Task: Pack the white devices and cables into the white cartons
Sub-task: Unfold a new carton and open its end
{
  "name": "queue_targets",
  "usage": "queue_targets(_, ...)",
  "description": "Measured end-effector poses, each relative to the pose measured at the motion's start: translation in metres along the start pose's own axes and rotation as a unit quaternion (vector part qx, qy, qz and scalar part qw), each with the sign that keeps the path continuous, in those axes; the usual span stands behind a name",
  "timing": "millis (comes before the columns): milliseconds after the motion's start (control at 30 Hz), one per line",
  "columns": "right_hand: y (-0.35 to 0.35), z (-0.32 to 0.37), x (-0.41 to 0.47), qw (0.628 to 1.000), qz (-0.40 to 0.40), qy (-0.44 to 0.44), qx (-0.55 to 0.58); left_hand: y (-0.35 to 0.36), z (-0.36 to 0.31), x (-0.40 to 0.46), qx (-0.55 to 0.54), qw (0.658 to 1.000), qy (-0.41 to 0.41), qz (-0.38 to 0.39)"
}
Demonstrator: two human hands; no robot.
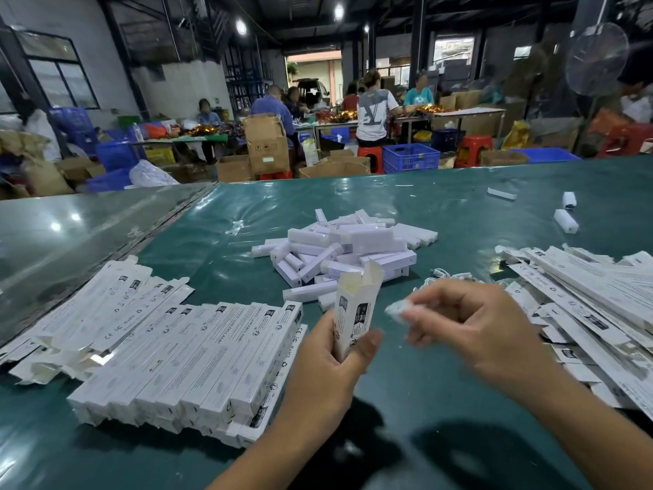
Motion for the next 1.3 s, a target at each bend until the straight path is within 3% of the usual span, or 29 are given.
queue_targets(100, -0.028, 0.027, -0.003, 0.993, -0.090, -0.080, 0.018, -0.004, -0.004, 0.000, 0.144, 0.988, 0.048, -0.001)
queue_targets(200, -0.022, 0.043, -0.009, 0.990, -0.069, -0.123, -0.015, 0.009, -0.010, -0.003, 0.223, 0.970, 0.097, 0.025)
queue_targets(300, -0.016, 0.049, -0.008, 0.980, -0.059, -0.136, -0.134, 0.016, -0.013, -0.007, 0.253, 0.959, 0.122, 0.041)
queue_targets(400, -0.015, 0.045, -0.005, 0.969, -0.039, -0.113, -0.218, 0.018, -0.014, -0.008, 0.248, 0.960, 0.125, 0.042)
queue_targets(600, -0.014, 0.032, -0.002, 0.965, 0.024, -0.060, -0.255, 0.022, -0.015, -0.011, 0.272, 0.951, 0.141, 0.040)
queue_targets(767, -0.012, 0.022, -0.002, 0.991, 0.015, -0.024, -0.127, 0.022, -0.016, -0.011, 0.269, 0.951, 0.143, 0.041)
queue_targets(1033, 0.007, 0.030, -0.006, 0.970, 0.043, -0.084, -0.223, 0.012, -0.016, -0.007, 0.238, 0.963, 0.125, 0.009)
queue_targets(1167, 0.004, 0.037, -0.009, 0.969, -0.009, -0.126, -0.214, 0.005, -0.014, -0.008, 0.204, 0.973, 0.111, -0.017)
queue_targets(1300, 0.012, 0.044, -0.018, 0.940, -0.030, -0.204, -0.274, 0.006, -0.016, -0.013, 0.144, 0.983, 0.111, -0.005)
Point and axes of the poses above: each hand's wrist, its own x-axis towards the middle knuckle, its own y-axis out of the palm, z = x × y, the point moved 8 cm from there along x, towards the middle knuckle, and after that the axes turned 3 degrees about z, right-handed, at the moved point
